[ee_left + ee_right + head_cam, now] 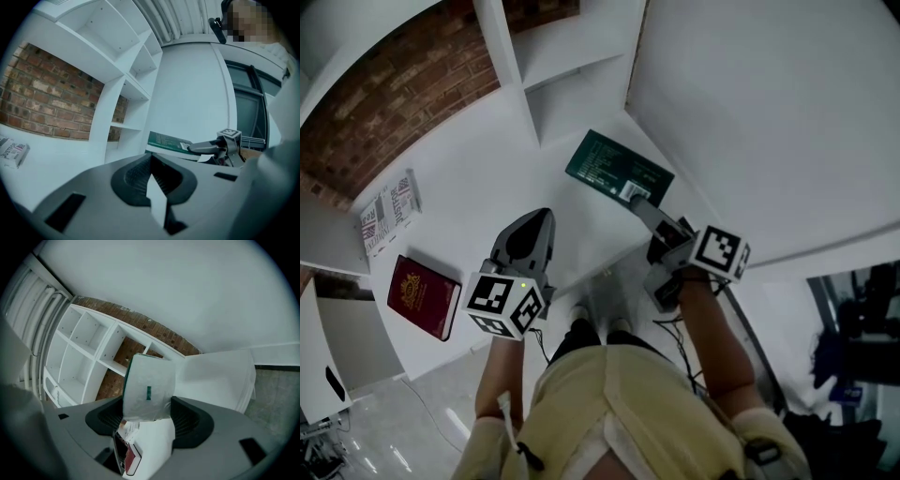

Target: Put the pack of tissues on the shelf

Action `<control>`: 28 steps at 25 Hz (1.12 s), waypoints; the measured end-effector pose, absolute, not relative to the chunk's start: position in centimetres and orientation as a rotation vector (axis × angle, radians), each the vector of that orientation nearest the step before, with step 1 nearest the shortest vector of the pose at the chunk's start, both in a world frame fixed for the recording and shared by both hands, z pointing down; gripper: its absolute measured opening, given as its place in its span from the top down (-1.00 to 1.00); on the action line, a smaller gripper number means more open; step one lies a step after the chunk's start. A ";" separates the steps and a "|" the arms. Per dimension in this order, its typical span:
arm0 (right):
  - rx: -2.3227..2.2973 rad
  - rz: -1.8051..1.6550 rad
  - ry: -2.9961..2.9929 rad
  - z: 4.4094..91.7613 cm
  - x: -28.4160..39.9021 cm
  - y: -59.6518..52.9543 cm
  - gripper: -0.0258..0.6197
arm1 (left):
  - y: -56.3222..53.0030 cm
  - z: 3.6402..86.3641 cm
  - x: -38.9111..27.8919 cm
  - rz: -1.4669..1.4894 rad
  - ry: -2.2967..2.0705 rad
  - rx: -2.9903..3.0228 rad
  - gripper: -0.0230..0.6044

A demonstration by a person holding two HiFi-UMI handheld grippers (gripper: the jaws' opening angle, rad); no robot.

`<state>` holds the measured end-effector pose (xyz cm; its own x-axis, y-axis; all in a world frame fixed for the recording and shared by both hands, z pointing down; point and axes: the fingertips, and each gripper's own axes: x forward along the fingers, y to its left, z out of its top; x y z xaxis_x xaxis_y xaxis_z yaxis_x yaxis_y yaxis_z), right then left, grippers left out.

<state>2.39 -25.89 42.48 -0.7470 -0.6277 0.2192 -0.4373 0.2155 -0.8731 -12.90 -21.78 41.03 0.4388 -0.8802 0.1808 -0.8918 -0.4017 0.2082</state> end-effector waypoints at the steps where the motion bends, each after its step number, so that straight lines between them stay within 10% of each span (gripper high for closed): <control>1: -1.017 -1.542 2.300 41.9 2.3 -26.2 -0.04 | -22.1 40.7 -13.0 0.058 -1.530 2.432 0.92; 28: -1.002 -1.234 2.367 25.2 -1.3 -34.9 -0.04 | -30.8 29.0 -18.0 0.042 -1.535 2.648 0.92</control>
<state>-1.32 -34.91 25.20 -0.7161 -0.6954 0.0602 -0.4474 0.3911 -0.8043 -17.96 -30.84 28.98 0.4978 -0.8649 0.0638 -0.8671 -0.4950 0.0559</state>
